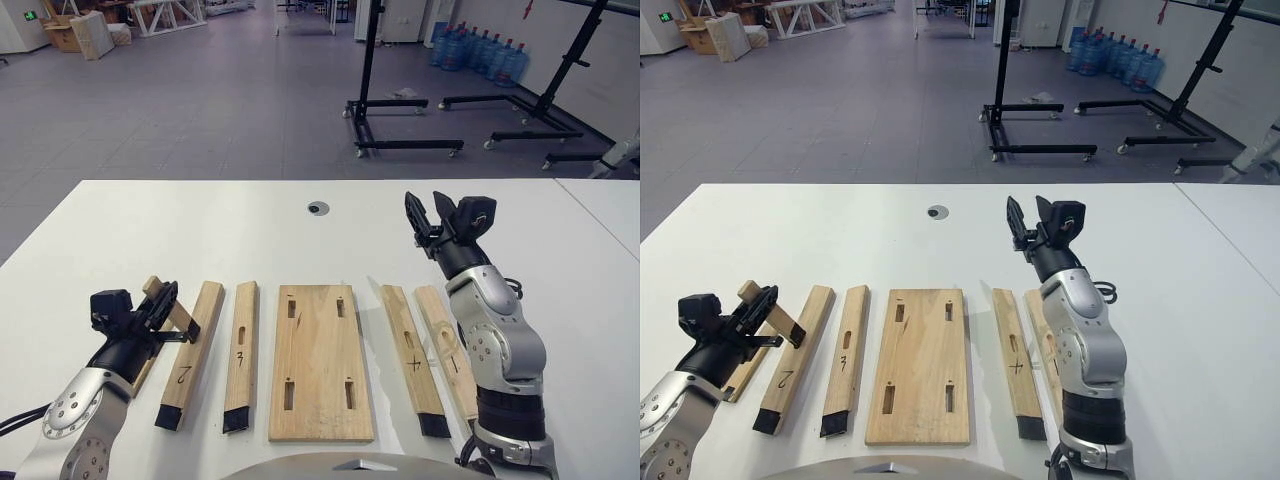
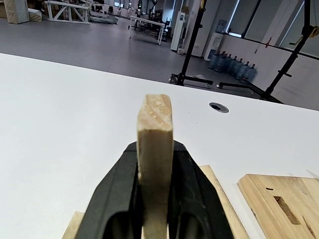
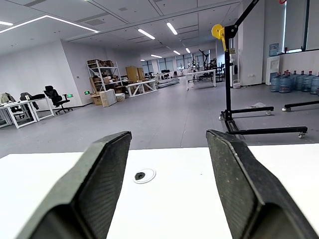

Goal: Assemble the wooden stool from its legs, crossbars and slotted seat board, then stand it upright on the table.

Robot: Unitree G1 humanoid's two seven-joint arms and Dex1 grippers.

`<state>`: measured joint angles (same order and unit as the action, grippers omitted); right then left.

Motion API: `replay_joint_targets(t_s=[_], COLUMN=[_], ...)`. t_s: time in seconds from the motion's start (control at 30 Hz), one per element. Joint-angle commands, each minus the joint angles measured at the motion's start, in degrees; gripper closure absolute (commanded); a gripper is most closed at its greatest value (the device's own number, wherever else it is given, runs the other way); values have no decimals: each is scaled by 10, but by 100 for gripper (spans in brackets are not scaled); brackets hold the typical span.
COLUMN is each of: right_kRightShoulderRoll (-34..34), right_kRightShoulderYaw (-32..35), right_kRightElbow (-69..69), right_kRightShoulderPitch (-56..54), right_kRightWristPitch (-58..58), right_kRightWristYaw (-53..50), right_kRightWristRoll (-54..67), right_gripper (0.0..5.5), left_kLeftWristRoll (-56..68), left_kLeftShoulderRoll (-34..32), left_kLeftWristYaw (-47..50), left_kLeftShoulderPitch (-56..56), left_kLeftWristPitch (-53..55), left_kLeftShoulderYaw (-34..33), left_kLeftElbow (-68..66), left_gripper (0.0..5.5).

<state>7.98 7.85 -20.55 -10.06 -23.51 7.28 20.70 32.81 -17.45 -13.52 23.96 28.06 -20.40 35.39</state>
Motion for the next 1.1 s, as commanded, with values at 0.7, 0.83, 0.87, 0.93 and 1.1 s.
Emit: replay_joint_targets(t_s=[0.7,0.83,0.87,0.93,1.1], right_kRightShoulderRoll=[14,0,-4,-12,-27], right_kRightShoulderYaw=[13,9,7,3,-7], right_kRightElbow=[7,4,1,-2,0], right_kRightShoulderPitch=[-16,-15,-14,-12,-8], right_kRightWristPitch=[6,8,10,14,27], right_kRightWristYaw=[6,3,4,7,5], right_kRightWristRoll=[-4,3,5,9,8], right_gripper=[273,273,273,273,273], left_kLeftWristRoll=[-102,-86,-75,-69,-30], left_kLeftShoulderRoll=[-14,-23,-26,-37,-65], left_kLeftWristYaw=[-9,-13,-13,-18,-25], left_kLeftShoulderPitch=[16,-19,-30,-42,-90], left_kLeftWristPitch=[-26,-35,-27,-21,4], left_kLeftShoulderYaw=[51,29,20,11,-13], left_kLeftElbow=[-13,16,24,29,46], left_gripper=[427,413,413,413,413])
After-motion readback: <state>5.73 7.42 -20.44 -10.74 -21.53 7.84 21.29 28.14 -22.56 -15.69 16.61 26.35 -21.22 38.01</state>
